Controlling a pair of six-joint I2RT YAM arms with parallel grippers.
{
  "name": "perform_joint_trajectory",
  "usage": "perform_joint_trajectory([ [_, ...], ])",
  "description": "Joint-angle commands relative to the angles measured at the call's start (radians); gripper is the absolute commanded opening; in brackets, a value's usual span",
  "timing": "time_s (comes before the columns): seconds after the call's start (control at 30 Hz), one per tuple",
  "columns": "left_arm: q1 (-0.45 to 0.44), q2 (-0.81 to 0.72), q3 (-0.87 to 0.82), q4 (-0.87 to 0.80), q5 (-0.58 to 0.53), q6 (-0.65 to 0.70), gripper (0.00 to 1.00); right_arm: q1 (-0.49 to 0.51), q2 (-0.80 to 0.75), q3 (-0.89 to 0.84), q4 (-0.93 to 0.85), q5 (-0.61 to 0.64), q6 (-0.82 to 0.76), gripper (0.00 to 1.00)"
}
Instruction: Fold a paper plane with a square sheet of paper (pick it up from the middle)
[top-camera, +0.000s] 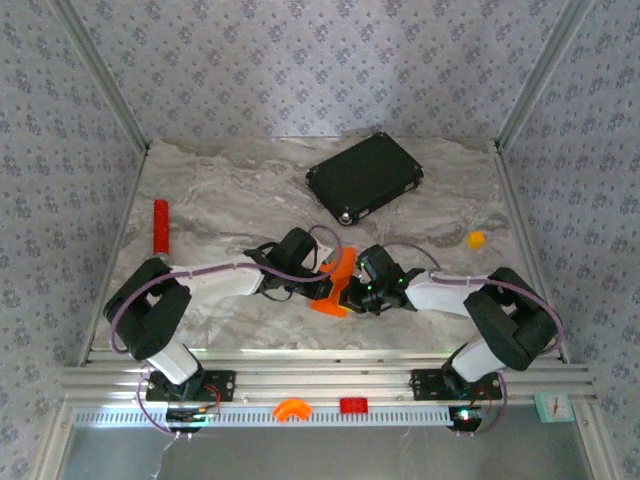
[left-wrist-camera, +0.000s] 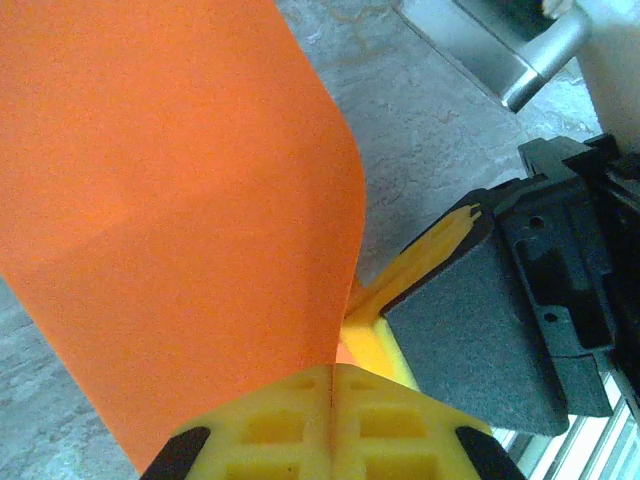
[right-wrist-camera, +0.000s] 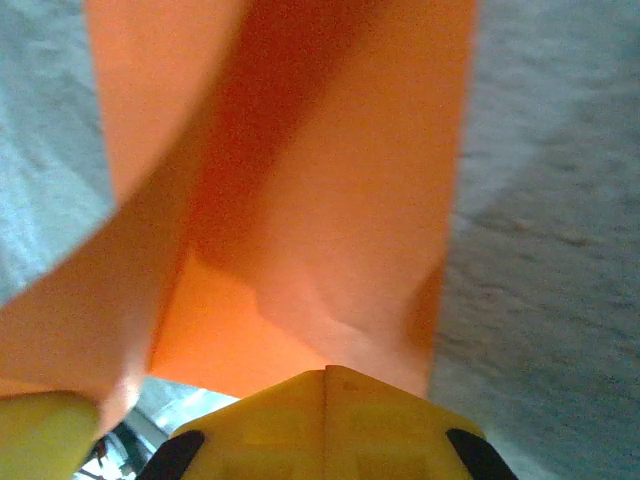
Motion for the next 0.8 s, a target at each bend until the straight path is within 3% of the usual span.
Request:
perform_joint_trajectory([
  [0.0, 0.004, 0.009, 0.009, 0.012, 0.027, -0.023, 0.0, -0.021, 0.004, 0.014, -0.124, 0.035, -0.059, 0.05],
  [0.43, -0.021, 0.06, -0.033, 0.185, 0.003, -0.237, 0.0, -0.141, -0.048, 0.044, -0.264, -0.028, -0.209, 0.08],
  [0.77, -0.04, 0.063, -0.045, 0.211, -0.052, -0.283, 0.0, -0.086, -0.05, -0.007, 0.02, -0.06, -0.025, 0.12],
])
